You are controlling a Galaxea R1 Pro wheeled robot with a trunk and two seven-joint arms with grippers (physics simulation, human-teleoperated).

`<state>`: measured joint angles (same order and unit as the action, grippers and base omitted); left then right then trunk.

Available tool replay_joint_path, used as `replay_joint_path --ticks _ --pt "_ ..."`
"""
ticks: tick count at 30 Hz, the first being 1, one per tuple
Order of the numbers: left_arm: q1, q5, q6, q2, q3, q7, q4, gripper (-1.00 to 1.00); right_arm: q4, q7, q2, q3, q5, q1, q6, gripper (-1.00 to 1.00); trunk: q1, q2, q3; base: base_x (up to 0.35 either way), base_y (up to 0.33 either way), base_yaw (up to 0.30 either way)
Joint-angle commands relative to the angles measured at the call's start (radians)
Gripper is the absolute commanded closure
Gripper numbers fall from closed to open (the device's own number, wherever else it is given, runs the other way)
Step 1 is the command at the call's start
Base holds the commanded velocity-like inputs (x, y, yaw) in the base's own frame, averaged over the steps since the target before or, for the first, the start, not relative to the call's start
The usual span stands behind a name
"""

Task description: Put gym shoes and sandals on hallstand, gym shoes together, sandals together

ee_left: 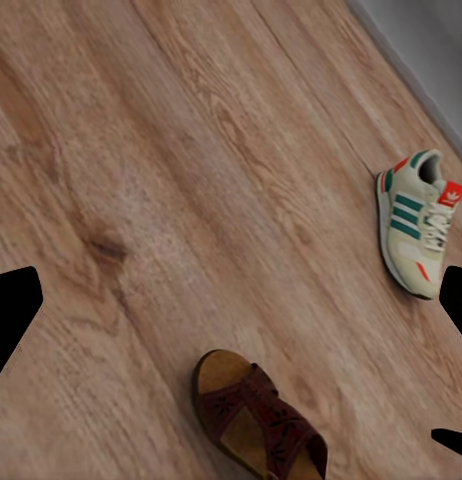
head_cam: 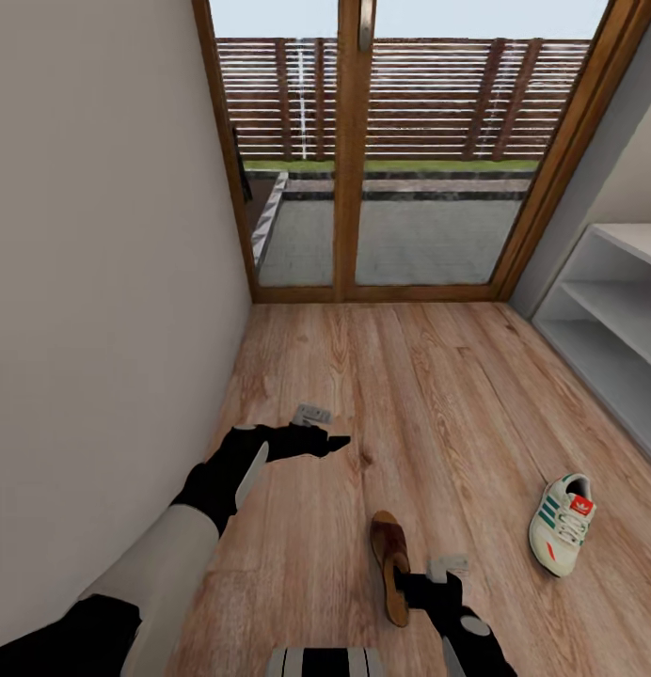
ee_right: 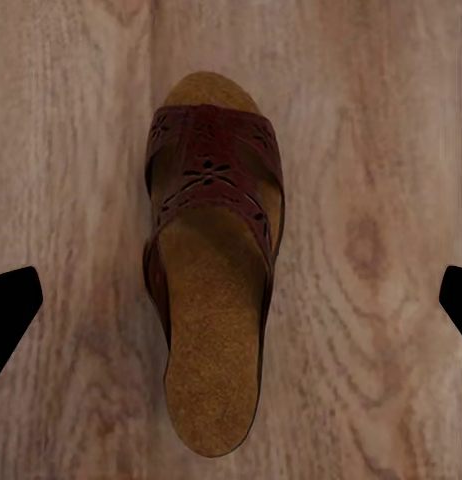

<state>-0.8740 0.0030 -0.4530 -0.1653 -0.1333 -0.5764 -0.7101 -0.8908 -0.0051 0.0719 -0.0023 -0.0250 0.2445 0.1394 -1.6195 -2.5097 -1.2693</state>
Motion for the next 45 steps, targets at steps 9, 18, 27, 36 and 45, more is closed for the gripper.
replay_joint_path --ticks 9,18,27,36,45 --pt "-0.012 0.001 -0.116 -0.002 0.003 -0.002 -0.098 -1.00 -0.084 0.000 0.003 0.002 -0.002 0.000 0.048 -1.00 0.000 -0.001 -0.005 0.000 0.000 0.001" --pt "-0.004 0.002 -0.121 -0.001 0.005 -0.003 -0.105 -1.00 -0.086 0.002 0.002 0.004 -0.001 -0.001 0.050 -1.00 -0.004 -0.003 -0.040 0.000 0.000 0.000" --pt "0.000 0.001 -0.122 0.001 0.005 -0.005 -0.106 -1.00 -0.088 0.002 0.003 0.004 -0.003 -0.001 0.050 -1.00 -0.008 -0.005 -0.074 0.000 0.000 0.000" --pt "0.001 0.001 -0.122 0.003 0.004 -0.005 -0.106 -1.00 -0.089 0.001 0.002 0.003 -0.003 -0.001 0.049 -1.00 -0.012 -0.007 -0.112 0.000 0.000 0.000" --pt "0.001 0.001 -0.122 0.002 0.003 -0.005 -0.106 -1.00 -0.091 0.001 0.002 0.002 -0.003 -0.001 0.049 -1.00 -0.016 -0.009 -0.159 0.000 0.000 0.000"
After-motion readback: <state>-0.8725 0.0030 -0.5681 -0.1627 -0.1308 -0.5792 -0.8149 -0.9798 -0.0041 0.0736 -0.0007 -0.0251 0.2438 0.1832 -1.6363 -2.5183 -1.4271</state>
